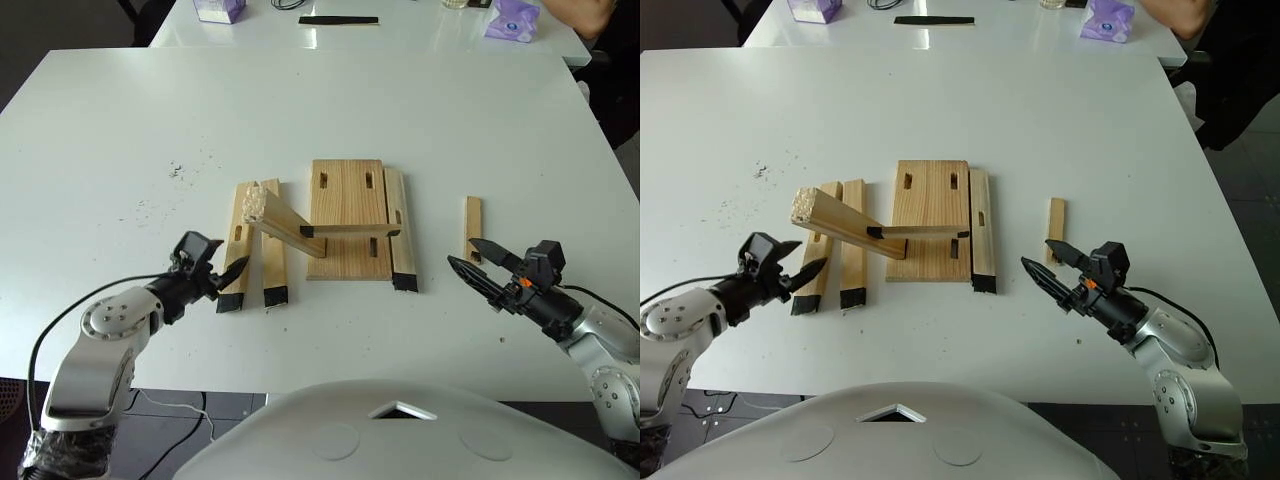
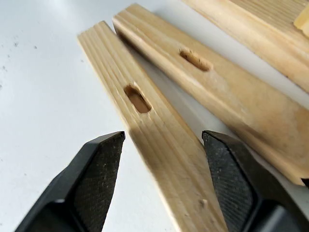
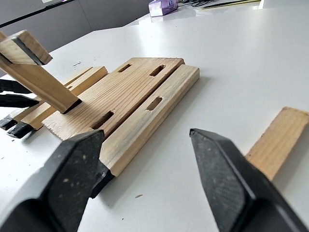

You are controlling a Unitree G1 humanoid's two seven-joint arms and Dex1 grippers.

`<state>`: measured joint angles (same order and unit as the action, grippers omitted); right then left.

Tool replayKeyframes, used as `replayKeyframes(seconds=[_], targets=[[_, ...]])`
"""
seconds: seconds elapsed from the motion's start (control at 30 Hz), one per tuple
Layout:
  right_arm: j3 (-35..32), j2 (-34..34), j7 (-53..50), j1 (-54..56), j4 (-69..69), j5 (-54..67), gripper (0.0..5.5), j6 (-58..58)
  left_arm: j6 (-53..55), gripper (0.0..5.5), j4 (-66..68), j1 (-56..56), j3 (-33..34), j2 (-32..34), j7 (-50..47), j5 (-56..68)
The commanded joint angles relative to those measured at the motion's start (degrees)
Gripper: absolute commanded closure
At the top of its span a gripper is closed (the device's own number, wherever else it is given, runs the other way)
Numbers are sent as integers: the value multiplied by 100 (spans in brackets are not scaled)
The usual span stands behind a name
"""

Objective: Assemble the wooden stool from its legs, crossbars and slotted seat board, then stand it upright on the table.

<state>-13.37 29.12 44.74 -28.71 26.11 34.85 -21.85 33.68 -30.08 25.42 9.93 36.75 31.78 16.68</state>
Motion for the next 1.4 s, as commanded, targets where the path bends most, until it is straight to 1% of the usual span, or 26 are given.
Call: replayKeyframes(seconds=[0.03, 0.17, 0.37, 0.53, 0.57, 0.6, 0.67, 0.8, 0.93, 1.0, 1.07, 1.17, 1.23, 1.4], targets=[[28, -22, -49, -33, 64, -62, 222, 76, 297, 252, 104, 279, 73, -18, -195, -163], [33, -29, -81, -62, 99, -58, 222, 75, 407, 252, 361, 351, 39, 24, -291, -301], [114, -78, -157, -164, 177, -93, 222, 123, 416, 252, 1092, 51, -24, 170, -292, -411], [166, -115, -214, -135, 183, -131, 222, 118, 351, 252, 1195, -363, -212, 285, -188, -376], [189, -130, -232, -126, 189, -140, 222, 116, 374, 234, 1150, -509, -285, 315, -161, -368], [219, -140, -250, -112, 198, -151, 222, 114, 414, 228, 1111, -676, -395, 391, -72, -352], [249, -143, -261, -96, 205, -155, 222, 108, 531, 191, 1065, -1027, -511, 482, 28, -306], [187, -101, -240, -123, 205, -121, 222, 103, 933, 127, 1026, -1732, -427, 568, 66, -225], [175, -129, -260, -171, 223, -128, 222, 123, 1159, 121, 990, -2102, -250, 631, 112, -149], [207, -180, -297, -225, 250, -160, 222, 155, 1406, 121, 861, -2106, -127, 667, 138, -36], [236, -245, -337, -278, 269, -174, 222, 192, 1911, 121, 683, -1990, 28, 640, 111, 150], [295, -323, -392, -296, 252, -214, 222, 248, 2493, 121, 156, -1501, 110, 594, 96, 395], [317, -356, -405, -271, 199, -229, 222, 280, 2617, 121, 22, -1294, 56, 550, 19, 389], [304, -280, -335, -134, 64, -249, 222, 264, 2727, 121, 177, -1156, -11, 342, -377, 224]])
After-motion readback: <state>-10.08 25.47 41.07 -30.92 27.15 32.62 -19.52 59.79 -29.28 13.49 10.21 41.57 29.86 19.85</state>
